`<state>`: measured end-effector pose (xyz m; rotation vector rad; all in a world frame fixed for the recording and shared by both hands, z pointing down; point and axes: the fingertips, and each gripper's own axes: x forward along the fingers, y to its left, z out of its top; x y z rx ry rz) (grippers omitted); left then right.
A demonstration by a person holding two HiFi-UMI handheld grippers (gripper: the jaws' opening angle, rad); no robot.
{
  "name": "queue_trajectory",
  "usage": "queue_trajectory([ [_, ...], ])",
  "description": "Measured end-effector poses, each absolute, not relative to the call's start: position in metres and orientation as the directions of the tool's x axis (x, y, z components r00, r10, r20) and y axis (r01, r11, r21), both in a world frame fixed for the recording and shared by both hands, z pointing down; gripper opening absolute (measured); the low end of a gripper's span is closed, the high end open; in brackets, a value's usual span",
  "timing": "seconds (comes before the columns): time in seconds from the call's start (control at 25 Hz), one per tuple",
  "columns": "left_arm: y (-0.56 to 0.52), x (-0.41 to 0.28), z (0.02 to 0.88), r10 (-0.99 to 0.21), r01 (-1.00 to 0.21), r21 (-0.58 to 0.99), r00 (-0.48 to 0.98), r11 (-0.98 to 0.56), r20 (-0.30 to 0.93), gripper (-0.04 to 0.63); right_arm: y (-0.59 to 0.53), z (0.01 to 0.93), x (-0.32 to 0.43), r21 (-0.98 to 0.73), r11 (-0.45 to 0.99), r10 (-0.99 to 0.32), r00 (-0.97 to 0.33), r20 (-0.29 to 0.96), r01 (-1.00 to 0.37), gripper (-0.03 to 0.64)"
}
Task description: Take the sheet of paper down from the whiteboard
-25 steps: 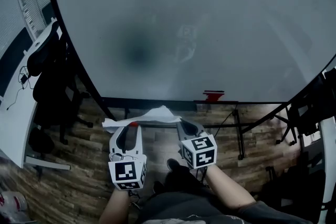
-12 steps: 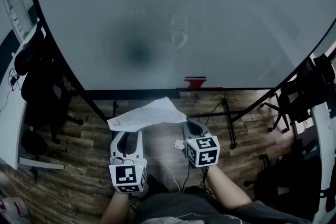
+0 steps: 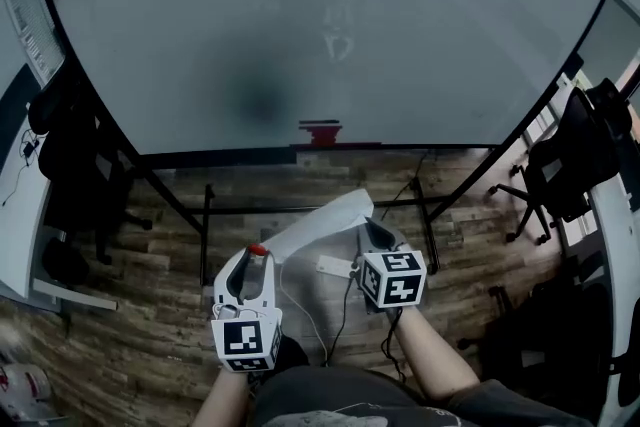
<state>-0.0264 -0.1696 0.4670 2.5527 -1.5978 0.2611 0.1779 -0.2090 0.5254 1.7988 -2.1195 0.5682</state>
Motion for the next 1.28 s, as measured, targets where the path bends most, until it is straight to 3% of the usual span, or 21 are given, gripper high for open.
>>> queue_trajectory([
  [0.64, -0.001, 0.078, 0.467, -0.894, -0.909, -0.019, 0.405, -0.416, 0.191, 0.126, -0.034, 0.520, 0.243, -0.124, 0.294, -0.859, -0.319, 0.401, -0.948, 0.021],
  [1.28, 0.072, 0.088, 0.457, -0.910, -0.920, -0.030, 0.380, -0.390, 0.163, 0.126, 0.036, 0.509, 0.250, -0.093, 0.342, -0.858, -0.351, 0.375, -0.935, 0.021],
])
